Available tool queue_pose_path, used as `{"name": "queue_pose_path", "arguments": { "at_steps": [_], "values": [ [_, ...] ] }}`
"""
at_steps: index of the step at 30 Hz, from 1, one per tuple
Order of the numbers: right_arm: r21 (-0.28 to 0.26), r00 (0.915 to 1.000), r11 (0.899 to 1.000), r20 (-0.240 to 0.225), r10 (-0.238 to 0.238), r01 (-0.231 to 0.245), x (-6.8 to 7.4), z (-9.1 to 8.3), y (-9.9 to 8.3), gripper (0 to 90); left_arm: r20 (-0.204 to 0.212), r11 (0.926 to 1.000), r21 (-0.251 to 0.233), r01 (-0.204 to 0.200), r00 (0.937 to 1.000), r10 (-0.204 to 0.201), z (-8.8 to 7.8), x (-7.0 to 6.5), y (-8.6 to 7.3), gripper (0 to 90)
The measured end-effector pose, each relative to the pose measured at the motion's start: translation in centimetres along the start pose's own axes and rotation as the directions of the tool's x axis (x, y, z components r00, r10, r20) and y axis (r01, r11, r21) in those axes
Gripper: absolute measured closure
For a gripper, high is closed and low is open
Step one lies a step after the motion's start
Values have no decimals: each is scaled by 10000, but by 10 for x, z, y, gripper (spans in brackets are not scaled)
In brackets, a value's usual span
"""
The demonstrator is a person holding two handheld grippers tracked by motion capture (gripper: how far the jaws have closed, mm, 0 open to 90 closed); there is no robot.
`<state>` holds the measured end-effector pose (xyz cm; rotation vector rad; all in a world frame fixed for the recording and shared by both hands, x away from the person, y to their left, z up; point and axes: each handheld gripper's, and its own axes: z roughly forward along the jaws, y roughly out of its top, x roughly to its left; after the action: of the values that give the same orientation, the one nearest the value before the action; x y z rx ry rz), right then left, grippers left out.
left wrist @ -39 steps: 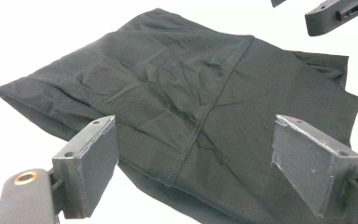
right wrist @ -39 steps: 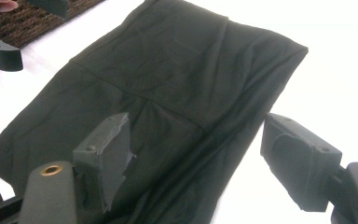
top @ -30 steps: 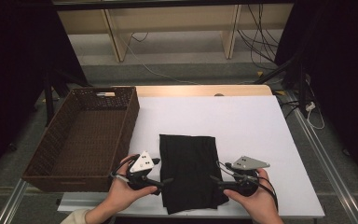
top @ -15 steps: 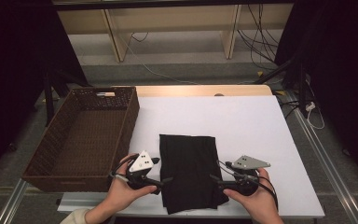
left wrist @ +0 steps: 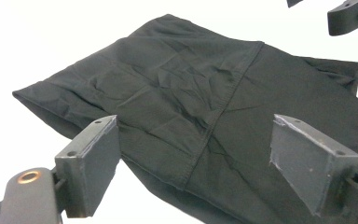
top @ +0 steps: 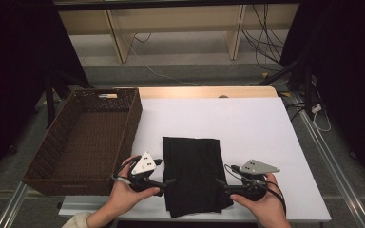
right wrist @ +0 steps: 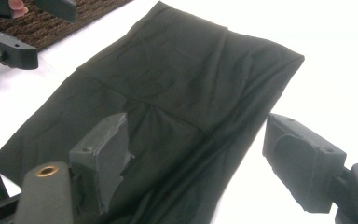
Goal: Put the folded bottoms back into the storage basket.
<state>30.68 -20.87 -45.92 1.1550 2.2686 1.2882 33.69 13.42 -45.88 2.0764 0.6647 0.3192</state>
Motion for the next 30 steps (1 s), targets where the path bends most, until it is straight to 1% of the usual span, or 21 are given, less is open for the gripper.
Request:
{"name": "queue_pose_path", "arguments": {
  "at_steps": [7, 17, 22, 25, 30],
  "values": [
    [-86, 9999, 9999, 39, 101, -100, -5, -4, -2, 239, -21, 10000, -31, 46, 10000, -46, 2, 1, 1, 174],
    [-45, 9999, 10000, 100, -21, 21, -2, -3, -2, 238, -83, 9999, -76, -90, 9999, 90, -1, 0, 1, 177],
    [-3, 9999, 10000, 117, -97, 97, -1, -3, -2, 237, -141, 9997, -176, -179, 9997, 177, -3, -1, 2, 179],
    [9, 9999, 10000, 139, -92, 92, -1, -3, -2, 237, -180, 9993, -175, -338, 9993, 334, -4, -4, 5, 179],
    [-38, 9996, 10000, 253, -82, 83, -2, -4, -2, 237, -160, 9992, 23, -395, 9991, 395, -1, -7, 16, 191]
  ]
}}
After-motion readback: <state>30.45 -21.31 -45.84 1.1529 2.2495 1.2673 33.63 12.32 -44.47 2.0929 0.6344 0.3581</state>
